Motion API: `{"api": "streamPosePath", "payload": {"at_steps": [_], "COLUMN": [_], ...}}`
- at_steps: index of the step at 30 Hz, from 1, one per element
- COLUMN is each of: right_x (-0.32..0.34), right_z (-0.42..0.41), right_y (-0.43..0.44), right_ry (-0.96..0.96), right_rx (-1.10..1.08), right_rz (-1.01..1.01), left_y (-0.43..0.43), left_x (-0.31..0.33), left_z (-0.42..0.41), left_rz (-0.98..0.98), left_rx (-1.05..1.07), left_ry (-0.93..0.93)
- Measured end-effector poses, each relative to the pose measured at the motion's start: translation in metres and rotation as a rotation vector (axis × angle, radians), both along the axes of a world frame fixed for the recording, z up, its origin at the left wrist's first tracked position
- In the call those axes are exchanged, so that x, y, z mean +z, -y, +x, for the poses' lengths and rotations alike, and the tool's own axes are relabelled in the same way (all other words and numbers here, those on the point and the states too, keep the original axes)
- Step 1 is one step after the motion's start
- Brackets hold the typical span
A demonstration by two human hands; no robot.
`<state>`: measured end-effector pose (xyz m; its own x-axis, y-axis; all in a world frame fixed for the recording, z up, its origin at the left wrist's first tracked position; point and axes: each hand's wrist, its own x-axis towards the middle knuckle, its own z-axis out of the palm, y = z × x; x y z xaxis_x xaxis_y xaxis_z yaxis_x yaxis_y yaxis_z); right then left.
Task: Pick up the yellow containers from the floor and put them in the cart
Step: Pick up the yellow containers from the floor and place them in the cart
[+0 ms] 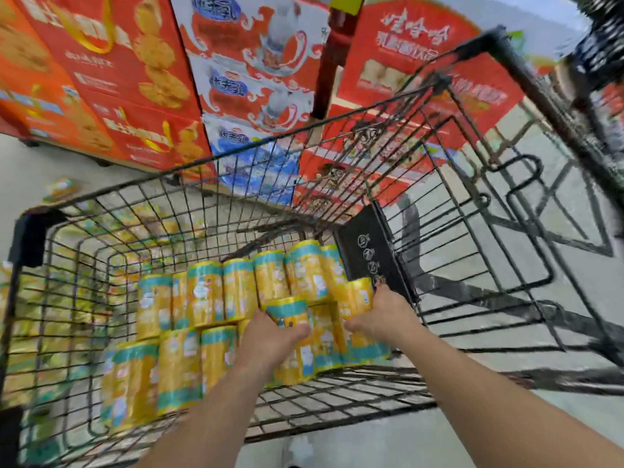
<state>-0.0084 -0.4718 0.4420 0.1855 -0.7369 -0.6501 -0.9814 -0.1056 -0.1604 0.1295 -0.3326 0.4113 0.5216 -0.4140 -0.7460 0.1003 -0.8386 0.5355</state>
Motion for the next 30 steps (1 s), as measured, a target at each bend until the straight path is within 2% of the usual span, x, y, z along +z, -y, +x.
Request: {"api": "streamPosePath", "payload": {"at_steps": [6,11,15,20,25,30], "right_x": [-0.037,-0.053,-0.056,-0.043,0.0,0.074], "right_z": [-0.006,0.0,-0.001,0.002,0.026,0.11], "right_y": [0.014,0.009,0.009,0.009,-0.001,-0.039], "right_ry": [-0.095,-0.12,-0.176,-0.146,0.008,0.268], "right_rx": [0.028,0.138,0.135,0.108,0.159,0.26], "right_rz": [0.102,0.225,0.193,0.152,0.023,-0.146], "left_y": [0.024,0.037,0.036,0.029,0.008,-0.042], "left_x": [-0.034,-0.048,-0.051,-0.037,0.009,0.08], "left_z": [-0.029,-0.032,-0.028,-0.021,0.007,0.08], "left_rz": [0.036,0.118,0.105,0.07,-0.075,-0.235], "left_rx": [-0.107,-0.21,-0.206,-0.184,-0.154,0.001], "left_ry": [-0.005,-0.017,-0.109,-0.215,-0.047,0.189]}}
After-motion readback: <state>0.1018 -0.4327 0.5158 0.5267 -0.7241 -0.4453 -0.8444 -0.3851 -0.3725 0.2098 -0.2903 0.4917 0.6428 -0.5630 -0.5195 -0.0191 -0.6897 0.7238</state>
